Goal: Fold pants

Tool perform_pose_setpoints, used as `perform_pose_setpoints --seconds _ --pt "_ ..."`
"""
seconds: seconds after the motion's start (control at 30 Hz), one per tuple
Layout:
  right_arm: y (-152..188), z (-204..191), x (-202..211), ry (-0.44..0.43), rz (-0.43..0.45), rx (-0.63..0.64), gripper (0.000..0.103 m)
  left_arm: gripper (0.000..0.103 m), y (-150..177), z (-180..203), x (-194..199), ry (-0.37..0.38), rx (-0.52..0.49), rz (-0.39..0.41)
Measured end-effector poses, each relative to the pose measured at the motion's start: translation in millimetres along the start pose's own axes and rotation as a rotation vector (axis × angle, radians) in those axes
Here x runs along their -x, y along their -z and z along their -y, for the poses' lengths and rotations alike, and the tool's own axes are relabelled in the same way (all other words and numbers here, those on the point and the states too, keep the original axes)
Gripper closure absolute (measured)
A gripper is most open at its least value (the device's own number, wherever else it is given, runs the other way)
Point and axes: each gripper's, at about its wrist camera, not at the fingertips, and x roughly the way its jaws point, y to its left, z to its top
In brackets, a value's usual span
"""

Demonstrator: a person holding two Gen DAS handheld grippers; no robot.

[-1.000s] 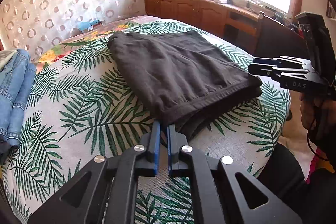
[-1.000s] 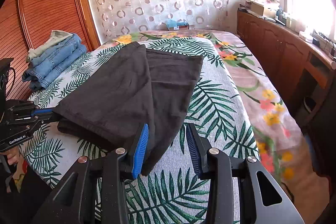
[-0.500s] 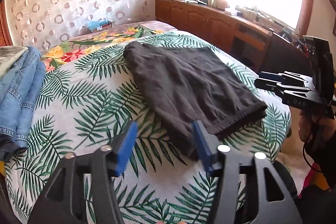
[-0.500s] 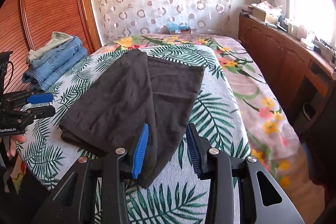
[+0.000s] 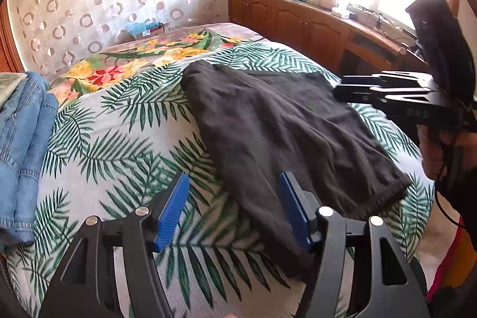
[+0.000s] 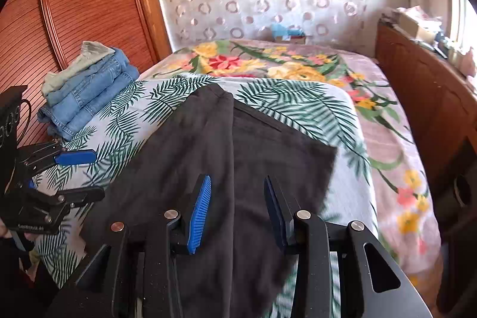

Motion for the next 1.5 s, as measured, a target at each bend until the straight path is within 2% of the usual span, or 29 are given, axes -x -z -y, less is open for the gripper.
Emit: perform_pose_setpoints --seconds 0.23,0.4,0.57,0.6,0.67,0.77,1.0,1.27,1.4,1.5 --pt "-33 7 -50 -0.067 -0.080 0.010 0.064 0.039 -18 -20 -10 -0.024 0.008 0.007" --pt "-43 10 -78 -0.081 -0.129 0.006 0.065 0.039 -20 -36 -17 -0.032 0.030 0.001" --pt "-45 8 -92 -0.094 -0.158 -0.005 0.073 0.039 -15 -45 -19 -0.036 0.048 -0.002" --pt "-46 6 -92 -0.096 -0.157 -0.002 0.074 0.039 -12 -45 -17 -0.037 0.051 0.000" --pt "-47 3 -93 -0.097 -0.162 0.017 0.093 0.039 -9 -46 -15 -0.037 0.055 0.003" --pt "-47 -1 -91 -0.115 -0.148 0.018 0.101 0.039 -3 -45 -8 -0.040 0.057 0.005" --pt "-48 -18 -57 -0.192 -0.060 0.021 0.101 0.039 9 -48 7 -0.063 0.068 0.014" --pt "-23 -64 -61 -0.288 -0.134 0.100 0.101 0.039 10 -63 18 -0.085 0.094 0.035" --pt "-9 -70 -66 -0.275 -0.171 0.127 0.101 0.039 11 -68 20 -0.092 0.102 0.041" --pt "-10 -59 -54 -0.276 -0.145 0.083 0.101 0.039 13 -70 22 -0.093 0.103 0.043"
